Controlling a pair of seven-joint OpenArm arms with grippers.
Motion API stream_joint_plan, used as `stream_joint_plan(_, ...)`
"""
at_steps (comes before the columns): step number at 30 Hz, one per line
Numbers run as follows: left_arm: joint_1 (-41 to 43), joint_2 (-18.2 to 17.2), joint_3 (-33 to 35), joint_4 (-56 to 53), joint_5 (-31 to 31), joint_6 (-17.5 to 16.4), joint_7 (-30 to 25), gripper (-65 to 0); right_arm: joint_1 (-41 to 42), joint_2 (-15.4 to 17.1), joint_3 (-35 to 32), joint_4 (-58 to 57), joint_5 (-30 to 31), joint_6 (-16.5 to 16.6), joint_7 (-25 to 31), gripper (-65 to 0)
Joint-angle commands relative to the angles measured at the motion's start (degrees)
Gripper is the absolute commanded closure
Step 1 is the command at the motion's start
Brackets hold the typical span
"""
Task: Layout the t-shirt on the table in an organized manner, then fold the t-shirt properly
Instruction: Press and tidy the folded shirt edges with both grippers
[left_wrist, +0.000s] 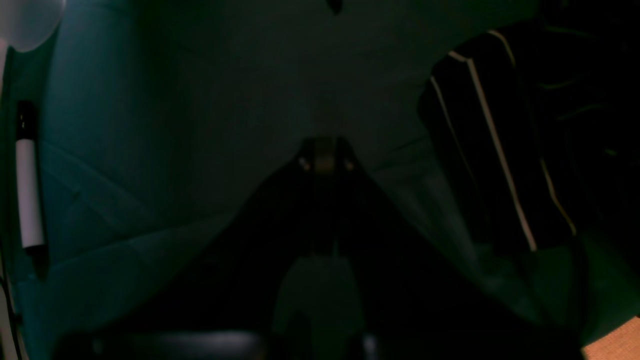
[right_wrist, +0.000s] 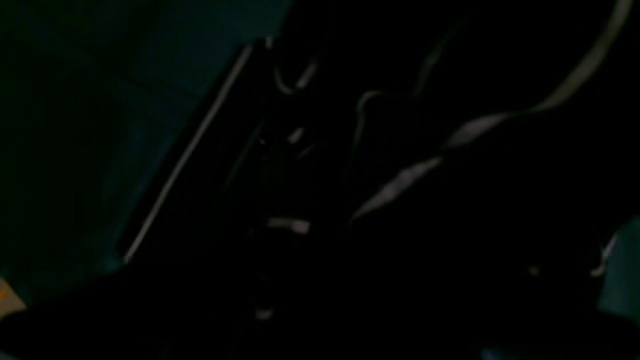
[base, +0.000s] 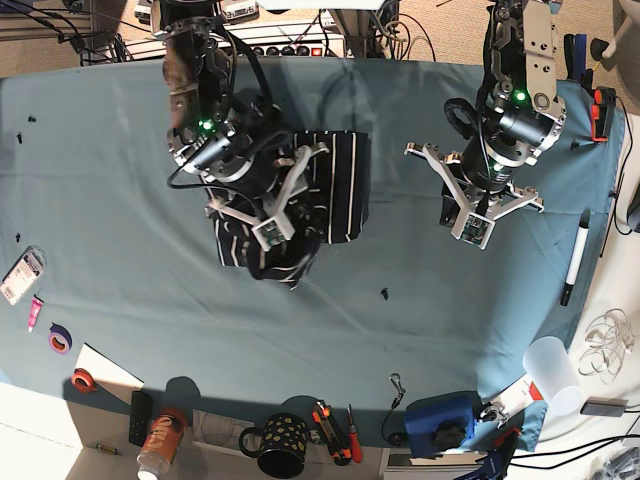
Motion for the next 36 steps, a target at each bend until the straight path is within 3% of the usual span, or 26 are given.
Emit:
stream_joint_plan(1, -0.55, -0.15, -0.07, 0.83, -0.55, 0.15, -1.66, 0.0, 0.92, -0.04, -0.46, 0.92, 0.72, 0.02, 1.49, -20.2)
stream_joint_plan(12, -0.55, -0.15, -0.11, 0.83, -0.48, 0.15, -1.57, 0.0, 3.41, -0.09, -8.85, 0.94, 0.70, 0.92, 5.60, -20.2)
stream_joint_plan(15, -0.55, -0.17, -0.11, 0.83, 0.90, 0.17, -1.42, 0.0, 4.17, -1.22, -9.14, 0.96, 0.70, 2.78, 5.51, -20.2)
stream_joint_plan(22, -0.57, -0.15, -0.11, 0.83, 2.25, 0.17, -1.46, 0.0, 6.10, -3.67, -8.55, 1.03, -0.98, 3.06, 5.27, -20.1)
stream_joint_plan(25, -0.55, -0.15, -0.11, 0.83, 2.21, 0.17, -1.44, 0.0, 7.13, -3.67, -5.51, 1.07, -1.25, 2.86, 3.98, -15.8)
stream_joint_plan(28, -0.57, -0.15, -0.09, 0.83, -0.94, -0.37, -1.70, 0.0, 7.08, -3.65, 0.17, 1.07, -0.96, 1.62, 3.56, -3.7)
stream_joint_plan(29, -0.55, -0.15, -0.07, 0.83, -3.30, -2.03, -2.10, 0.0, 6.97, -3.65, 2.54, 1.07, -0.57, 1.20, 3.21, 0.0)
stream_joint_plan(33, -0.57, 0.04, -0.04, 0.83, -12.20, -11.23, -3.37, 0.0, 6.47, -3.61, 13.73, 1.05, 4.52, 1.79, 1.05, 0.0)
stream_joint_plan(36, -0.59, 0.15, -0.07, 0.83, -12.37, -11.61, -5.62, 0.0, 6.29, -3.02, 21.24, 1.05, 12.79, 6.71, -0.90, 0.0)
